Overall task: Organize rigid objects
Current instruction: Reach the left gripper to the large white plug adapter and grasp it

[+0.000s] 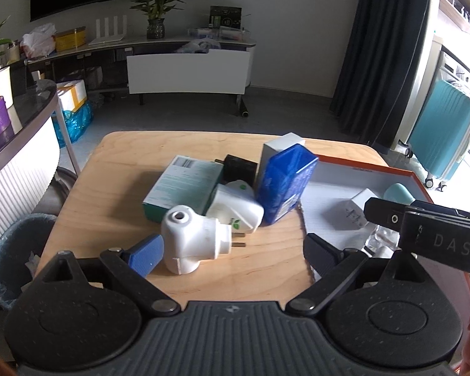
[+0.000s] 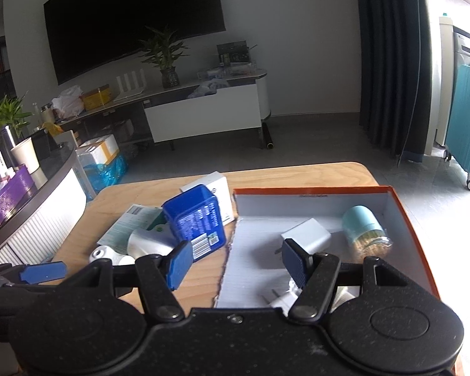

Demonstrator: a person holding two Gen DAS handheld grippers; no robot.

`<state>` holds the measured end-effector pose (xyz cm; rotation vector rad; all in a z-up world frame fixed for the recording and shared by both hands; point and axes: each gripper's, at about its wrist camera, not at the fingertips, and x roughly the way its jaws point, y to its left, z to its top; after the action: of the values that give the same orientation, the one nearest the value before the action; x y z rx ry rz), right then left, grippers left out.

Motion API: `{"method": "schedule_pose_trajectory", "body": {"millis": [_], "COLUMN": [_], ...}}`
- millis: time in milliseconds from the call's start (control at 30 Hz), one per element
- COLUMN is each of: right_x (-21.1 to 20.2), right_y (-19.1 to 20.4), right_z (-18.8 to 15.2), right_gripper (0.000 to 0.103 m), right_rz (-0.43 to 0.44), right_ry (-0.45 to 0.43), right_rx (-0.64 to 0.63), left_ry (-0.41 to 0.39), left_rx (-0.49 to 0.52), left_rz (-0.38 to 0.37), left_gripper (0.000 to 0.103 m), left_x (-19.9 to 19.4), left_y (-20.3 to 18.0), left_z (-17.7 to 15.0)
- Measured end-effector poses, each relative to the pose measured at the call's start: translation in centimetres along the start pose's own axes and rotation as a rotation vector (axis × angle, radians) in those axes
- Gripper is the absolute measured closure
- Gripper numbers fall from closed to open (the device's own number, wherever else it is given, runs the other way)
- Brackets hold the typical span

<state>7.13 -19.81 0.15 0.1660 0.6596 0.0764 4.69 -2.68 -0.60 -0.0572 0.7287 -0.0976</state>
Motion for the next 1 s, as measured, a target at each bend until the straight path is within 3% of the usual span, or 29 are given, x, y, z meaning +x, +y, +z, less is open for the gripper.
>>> {"method": "schedule_pose_trajectory", "body": {"millis": [1000], "right_x": [2.8], "right_y": [3.4], "right_z": [-1.0], "right_gripper": [0.025], "right_rz": [0.072], "right_ry": [0.055], "right_rx": [-0.042], "left_ry": [0.036], "left_rx": [-0.068], "left_rz": [0.053], "left_gripper": [0.000], "left_x": [1.7], "left_y": [4.9], "left_z": [-1.3]}}
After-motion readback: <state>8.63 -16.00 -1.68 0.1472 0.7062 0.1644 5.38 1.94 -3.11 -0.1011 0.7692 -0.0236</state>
